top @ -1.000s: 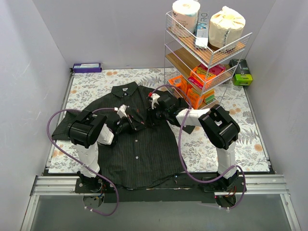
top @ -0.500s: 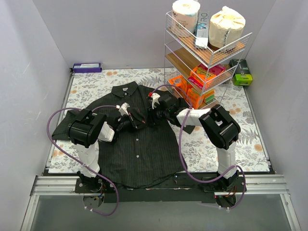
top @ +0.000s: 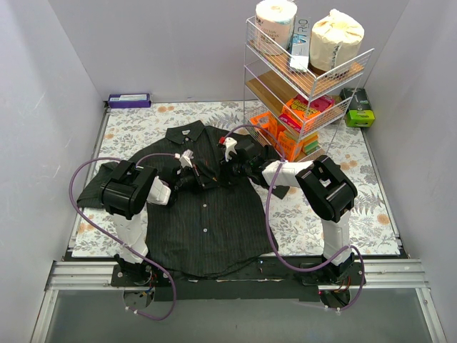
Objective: Pin the brooch onto the clothing
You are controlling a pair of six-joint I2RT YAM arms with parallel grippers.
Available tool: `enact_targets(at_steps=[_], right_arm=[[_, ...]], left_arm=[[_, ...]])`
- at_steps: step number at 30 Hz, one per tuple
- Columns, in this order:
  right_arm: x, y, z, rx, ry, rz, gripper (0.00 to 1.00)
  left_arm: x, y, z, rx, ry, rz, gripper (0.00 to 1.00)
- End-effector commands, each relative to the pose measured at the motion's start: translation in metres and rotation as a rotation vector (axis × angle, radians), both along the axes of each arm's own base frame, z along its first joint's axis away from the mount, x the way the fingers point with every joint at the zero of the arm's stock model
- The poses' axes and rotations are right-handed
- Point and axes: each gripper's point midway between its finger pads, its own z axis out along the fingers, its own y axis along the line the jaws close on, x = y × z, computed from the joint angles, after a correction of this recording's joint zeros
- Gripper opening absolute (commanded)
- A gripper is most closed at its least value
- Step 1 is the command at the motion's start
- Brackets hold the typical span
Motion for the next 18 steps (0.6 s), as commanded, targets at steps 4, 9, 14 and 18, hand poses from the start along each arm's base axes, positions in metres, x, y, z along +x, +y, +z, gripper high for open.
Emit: enact_targets(at_steps=[4, 9, 14, 18], right_arm=[[-0.0295, 0.0142, -0.0019, -0.008, 0.021, 0.139, 0.16], [-0.0313, 0.0139, -0.0028, -0.016, 0.006, 0.165, 0.13], [-0.0354, 0.0138, -0.0060, -0.016, 0.005, 0.188, 0.09], [-0.0369, 0.0149, -0.0067, -0.014, -0.004, 0.207, 0.05]], left_arm=[[-0.0061, -0.0126, -0.0079, 0.015, 0.062, -0.063, 0.00], [-0.0054, -0.0150, -0.0107, 0.013, 0.085, -0.077, 0.00], [-0.0047, -0.0152, -0.0141, 0.017, 0.110, -0.085, 0.00], [-0.0046, -0.0159, -0.0143, 0.014, 0.122, -0.092, 0.00]])
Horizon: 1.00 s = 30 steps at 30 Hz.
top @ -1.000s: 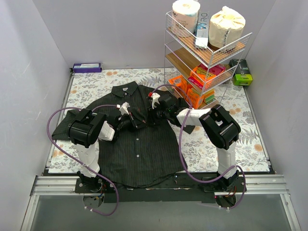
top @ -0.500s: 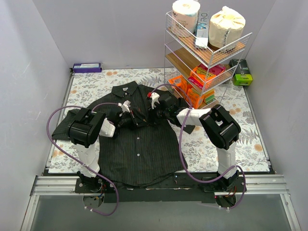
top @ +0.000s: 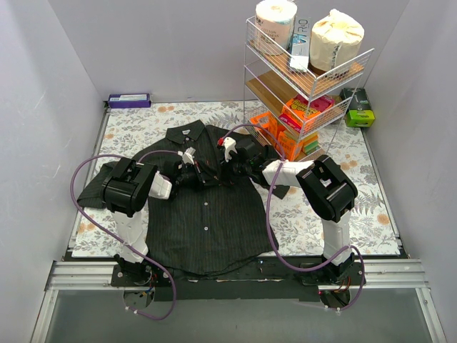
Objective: Pin the brooch onto the clothing
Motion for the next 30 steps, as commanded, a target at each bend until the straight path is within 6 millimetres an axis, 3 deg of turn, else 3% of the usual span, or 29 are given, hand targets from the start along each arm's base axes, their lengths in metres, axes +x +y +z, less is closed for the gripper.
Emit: enact_targets(at_steps=[1, 30], right_arm=[[-0.044, 0.020, -0.007, 0.018, 0.081, 0.155, 0.03], [-0.061, 0.026, -0.009, -0.025, 0.027, 0.285, 0.01]], left_arm=[[-0.011, -0.010, -0.014, 0.029, 0.059, -0.049, 0.00], [0.007, -0.008, -0.020, 0.059, 0.124, -0.092, 0.00]])
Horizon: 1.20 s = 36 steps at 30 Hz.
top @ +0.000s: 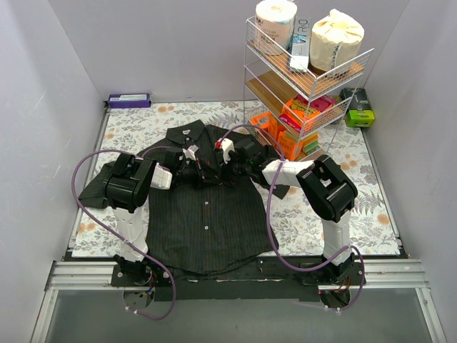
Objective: Pin the brooch onto the clothing
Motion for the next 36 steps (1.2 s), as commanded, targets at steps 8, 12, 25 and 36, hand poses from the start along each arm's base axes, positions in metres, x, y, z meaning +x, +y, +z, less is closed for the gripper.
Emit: enact_targets(at_steps=[8, 12, 25, 36], right_arm=[[-0.056, 0.030, -0.010, -0.024, 0.105, 0.189, 0.01], [-0.049, 0.034, -0.011, -0.030, 0.117, 0.159, 0.01], [-0.036, 0.038, -0.017, -0.032, 0.189, 0.089, 0.01], [-0.030, 0.036, -0.014, -0.012, 0.222, 0.045, 0.01]], left_arm=[[0.002, -0.009, -0.014, 0.072, -0.031, -0.034, 0.00], [-0.002, -0.007, -0.012, 0.070, -0.070, -0.042, 0.00], [-0.027, -0.013, -0.010, 0.095, -0.182, -0.141, 0.00], [-0.049, -0.016, -0.021, 0.170, -0.220, -0.205, 0.00]])
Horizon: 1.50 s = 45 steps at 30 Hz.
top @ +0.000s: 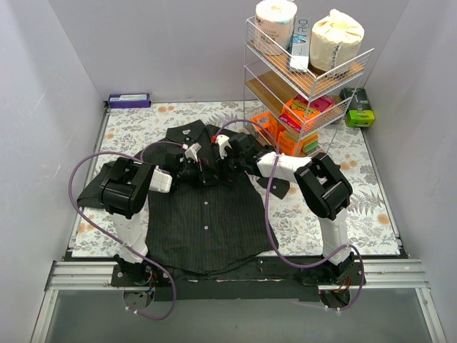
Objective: Pin the brooch onto the clothing
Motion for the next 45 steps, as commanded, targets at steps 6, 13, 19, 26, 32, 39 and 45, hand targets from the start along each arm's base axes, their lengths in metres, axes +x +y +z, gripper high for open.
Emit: enact_targets(at_steps=[6, 13, 19, 26, 32, 39, 45], right_arm=[[-0.017, 0.021, -0.006, 0.125, 0.121, -0.010, 0.01], [-0.011, 0.013, -0.001, 0.151, 0.121, -0.048, 0.01], [-0.011, 0.009, 0.000, 0.166, 0.128, -0.072, 0.01], [-0.009, 0.006, 0.005, 0.175, 0.117, -0.090, 0.01], [-0.008, 0.003, 0.007, 0.183, 0.118, -0.105, 0.01], [-0.008, 0.000, 0.011, 0.192, 0.120, -0.115, 0.01], [-0.012, -0.003, 0.019, 0.203, 0.108, -0.109, 0.01]], left_arm=[[-0.059, -0.006, -0.031, 0.107, 0.040, -0.071, 0.00], [-0.070, 0.001, -0.039, 0.109, 0.061, -0.029, 0.00], [-0.077, 0.008, -0.047, 0.126, 0.073, -0.001, 0.00], [-0.079, 0.014, -0.055, 0.146, 0.100, 0.049, 0.00], [-0.084, 0.019, -0.058, 0.144, 0.113, 0.075, 0.00], [-0.087, 0.028, -0.064, 0.141, 0.146, 0.112, 0.00], [-0.084, 0.036, -0.068, 0.148, 0.166, 0.144, 0.00]])
